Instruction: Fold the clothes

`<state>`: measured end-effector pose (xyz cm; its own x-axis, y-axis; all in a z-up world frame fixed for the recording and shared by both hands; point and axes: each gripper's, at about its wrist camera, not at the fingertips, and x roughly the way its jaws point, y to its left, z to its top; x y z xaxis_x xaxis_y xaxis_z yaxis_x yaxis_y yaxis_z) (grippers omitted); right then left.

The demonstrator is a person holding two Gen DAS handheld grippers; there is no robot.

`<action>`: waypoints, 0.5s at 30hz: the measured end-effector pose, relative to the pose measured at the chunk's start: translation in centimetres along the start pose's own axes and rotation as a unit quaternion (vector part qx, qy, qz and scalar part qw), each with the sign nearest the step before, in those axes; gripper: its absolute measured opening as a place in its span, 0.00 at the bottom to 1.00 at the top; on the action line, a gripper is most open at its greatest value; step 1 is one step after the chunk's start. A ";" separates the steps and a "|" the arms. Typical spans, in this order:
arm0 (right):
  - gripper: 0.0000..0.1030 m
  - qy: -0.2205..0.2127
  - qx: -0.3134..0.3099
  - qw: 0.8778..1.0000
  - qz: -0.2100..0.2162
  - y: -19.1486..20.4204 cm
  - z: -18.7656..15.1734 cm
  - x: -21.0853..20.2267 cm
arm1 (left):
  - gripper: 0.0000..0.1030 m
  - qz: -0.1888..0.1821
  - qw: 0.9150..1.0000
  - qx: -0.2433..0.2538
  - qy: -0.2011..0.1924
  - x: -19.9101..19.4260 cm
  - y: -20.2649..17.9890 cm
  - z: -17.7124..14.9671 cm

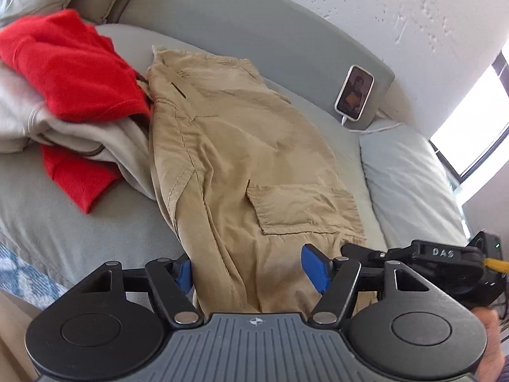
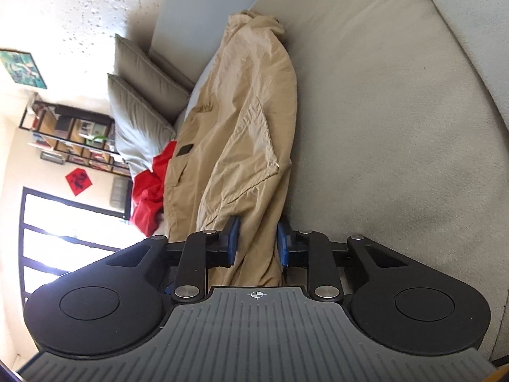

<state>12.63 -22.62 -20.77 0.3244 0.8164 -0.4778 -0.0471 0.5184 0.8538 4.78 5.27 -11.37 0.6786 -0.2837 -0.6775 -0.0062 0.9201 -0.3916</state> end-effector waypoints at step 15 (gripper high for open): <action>0.53 0.000 -0.022 1.000 -0.008 1.2 -1.9 -1.5 | 0.62 -0.092 0.988 -0.123 0.021 0.5 2.5 -0.1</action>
<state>10.27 -22.78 -19.40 0.3256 0.8083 -0.4906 -0.0836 0.5414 0.8366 4.99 7.43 -12.77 0.6535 -0.4563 -0.6039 -0.0677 0.7594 -0.6471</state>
